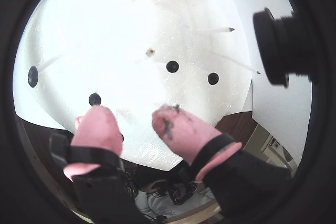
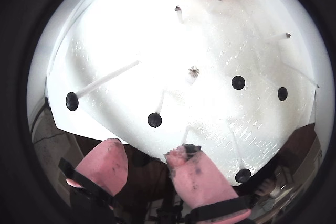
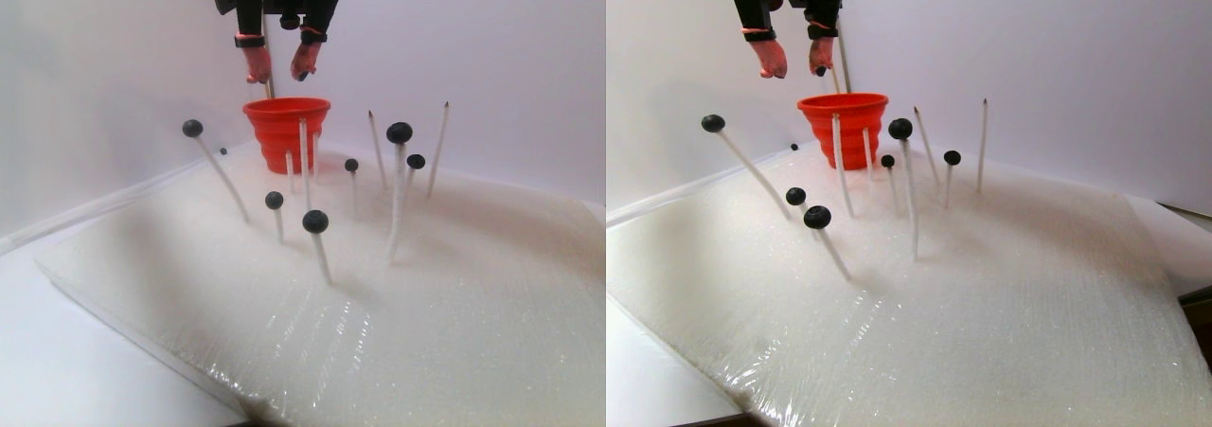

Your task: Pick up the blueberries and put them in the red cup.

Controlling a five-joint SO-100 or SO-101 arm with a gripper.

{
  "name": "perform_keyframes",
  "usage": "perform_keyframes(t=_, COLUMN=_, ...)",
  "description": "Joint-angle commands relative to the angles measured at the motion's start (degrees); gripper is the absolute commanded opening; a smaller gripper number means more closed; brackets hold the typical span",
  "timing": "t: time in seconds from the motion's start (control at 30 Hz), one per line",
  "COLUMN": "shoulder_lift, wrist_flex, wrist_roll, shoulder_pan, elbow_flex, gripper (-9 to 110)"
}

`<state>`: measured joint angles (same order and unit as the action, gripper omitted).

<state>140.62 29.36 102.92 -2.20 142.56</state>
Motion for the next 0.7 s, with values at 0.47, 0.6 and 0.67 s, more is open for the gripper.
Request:
perform_keyframes(t=0.47, shoulder_lift=2.4, wrist_flex=-0.5, wrist_roll=1.6, shoulder_pan=5.0, elbow_flex=-1.1, gripper=16)
perform_keyframes(t=0.6, shoulder_lift=2.5, wrist_flex=-1.2, wrist_roll=2.0, shoulder_pan=6.1, elbow_flex=-0.4, gripper=16)
perform_keyframes(t=0.67, shoulder_lift=2.5, wrist_flex=-1.3, wrist_roll=1.8, shoulder_pan=6.6, elbow_flex=-0.3, gripper=16)
